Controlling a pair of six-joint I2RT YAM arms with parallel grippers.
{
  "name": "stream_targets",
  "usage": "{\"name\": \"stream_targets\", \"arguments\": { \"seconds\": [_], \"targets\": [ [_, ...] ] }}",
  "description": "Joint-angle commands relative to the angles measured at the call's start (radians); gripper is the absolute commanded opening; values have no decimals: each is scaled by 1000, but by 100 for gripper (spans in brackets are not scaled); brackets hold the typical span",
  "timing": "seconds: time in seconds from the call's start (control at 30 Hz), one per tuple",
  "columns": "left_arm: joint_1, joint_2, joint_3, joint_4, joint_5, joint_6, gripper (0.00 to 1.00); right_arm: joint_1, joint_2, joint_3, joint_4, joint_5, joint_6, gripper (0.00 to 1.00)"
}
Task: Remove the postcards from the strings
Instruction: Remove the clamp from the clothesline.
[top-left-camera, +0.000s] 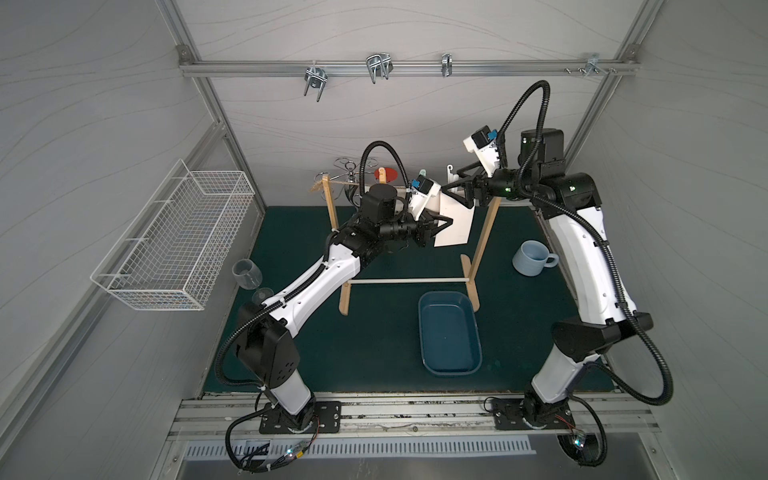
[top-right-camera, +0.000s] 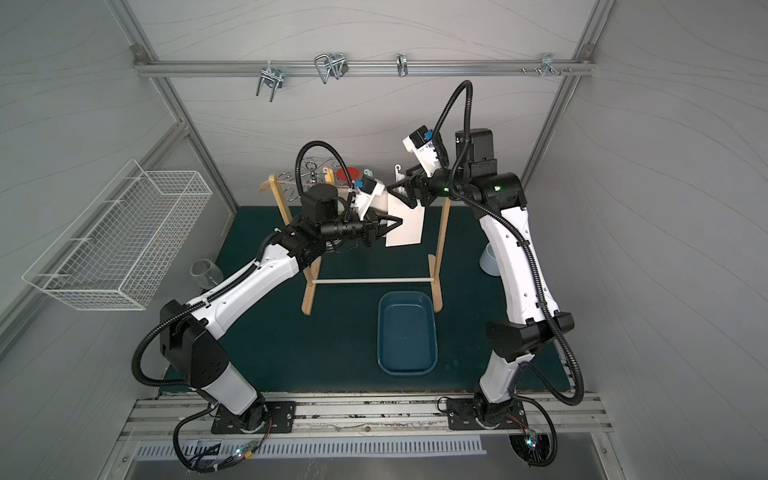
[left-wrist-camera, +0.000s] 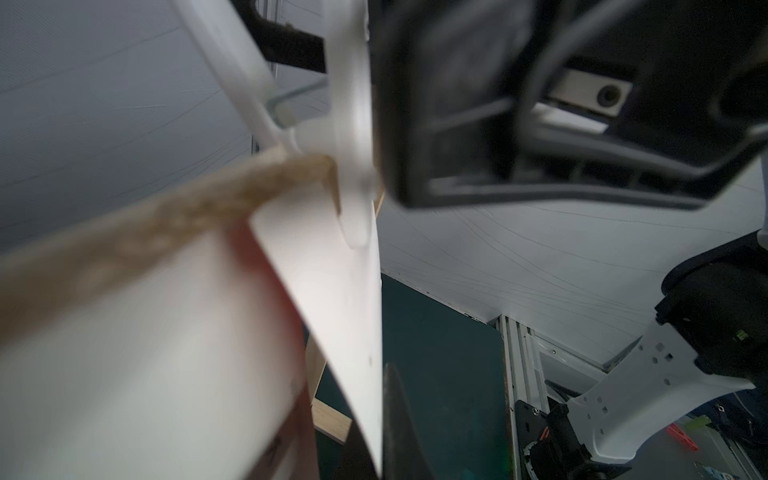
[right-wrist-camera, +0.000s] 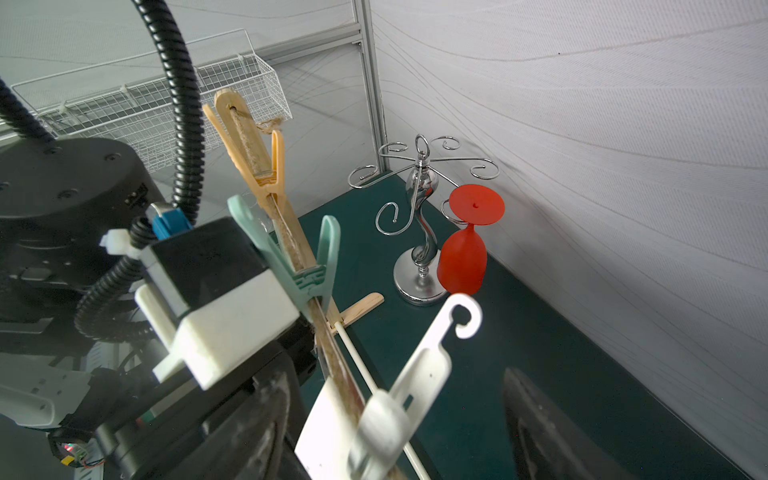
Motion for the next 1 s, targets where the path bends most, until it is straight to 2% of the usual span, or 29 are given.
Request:
{"name": "stream_targets", "arguments": {
  "seconds": [0.0, 0.3, 0.53, 0.8, 0.97],
  "targets": [
    [0, -24, 56, 3, 30, 30, 0, 13, 36, 42, -73, 18, -23, 82],
    [0, -21, 63, -26, 23, 54, 0, 28, 59, 62, -72, -29, -17, 79],
    [1, -21, 61, -29, 32, 55, 0, 26, 49, 38, -59, -84, -22, 66],
    [0, -18, 59, -29, 51, 49, 0, -25, 22, -10, 13, -229, 35, 59],
    [0, -17, 62, -28, 56, 50, 0, -41, 10, -27, 29, -254, 42, 54]
  ]
}}
